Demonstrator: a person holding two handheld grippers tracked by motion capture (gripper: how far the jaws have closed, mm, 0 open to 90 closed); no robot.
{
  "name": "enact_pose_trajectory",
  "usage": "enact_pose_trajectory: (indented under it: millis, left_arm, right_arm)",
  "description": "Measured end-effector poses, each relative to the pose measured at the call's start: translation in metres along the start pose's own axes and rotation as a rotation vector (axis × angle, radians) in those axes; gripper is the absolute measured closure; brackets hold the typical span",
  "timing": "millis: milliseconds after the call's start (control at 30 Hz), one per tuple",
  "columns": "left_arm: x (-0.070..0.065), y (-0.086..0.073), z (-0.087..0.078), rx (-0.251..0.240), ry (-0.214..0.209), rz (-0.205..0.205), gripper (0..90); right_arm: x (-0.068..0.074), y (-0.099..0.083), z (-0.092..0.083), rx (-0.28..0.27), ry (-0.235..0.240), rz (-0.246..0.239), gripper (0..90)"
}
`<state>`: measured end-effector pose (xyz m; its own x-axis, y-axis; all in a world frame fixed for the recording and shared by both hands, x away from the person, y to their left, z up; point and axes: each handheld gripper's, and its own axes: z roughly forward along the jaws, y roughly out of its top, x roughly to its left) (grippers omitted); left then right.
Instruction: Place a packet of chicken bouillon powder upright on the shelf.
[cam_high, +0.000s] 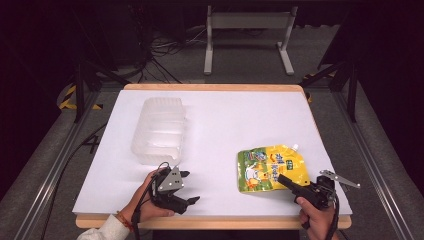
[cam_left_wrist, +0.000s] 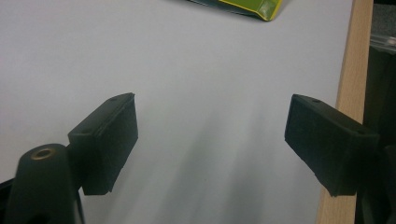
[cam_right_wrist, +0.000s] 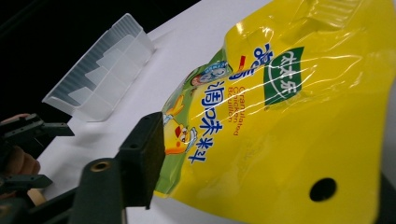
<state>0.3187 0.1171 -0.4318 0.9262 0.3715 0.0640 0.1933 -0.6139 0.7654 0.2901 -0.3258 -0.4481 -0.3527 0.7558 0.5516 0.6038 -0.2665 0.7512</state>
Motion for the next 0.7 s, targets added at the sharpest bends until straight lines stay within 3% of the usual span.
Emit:
enact_pose_trajectory:
  millis: [67,100,167,233,400,533,700]
  left_arm:
    - [-0.001,0.001,0.001,-0.001,0.001,0.000,17.8]
    - [-0.001,0.001,0.001,-0.002,0.002,0.004,17.8]
    - [-0.001,0.002,0.001,-0.004,-0.001,0.003,17.8]
    - [-0.001,0.003,0.001,-0.004,-0.003,0.001,17.8]
    - [-0.001,0.005,0.002,-0.002,-0.001,0.007,17.8]
    - [0.001,0.010,0.003,-0.019,0.008,-0.002,17.9]
    - [0.005,0.021,0.004,-0.051,0.015,-0.021,18.1]
  right_arm:
    - [0.003,0.000,0.007,0.014,0.013,0.001,48.3]
    - [0.004,-0.001,0.010,0.017,-0.006,-0.007,54.0]
    - [0.005,-0.001,0.012,0.018,-0.015,-0.015,56.8]
    - [0.008,0.001,0.018,0.006,-0.021,-0.023,65.9]
    - [0.019,0.008,0.021,-0.043,0.010,-0.055,76.1]
    - [0.028,0.013,0.023,-0.058,0.036,-0.106,86.0]
    - [0.042,0.020,0.027,-0.062,0.082,-0.184,89.6]
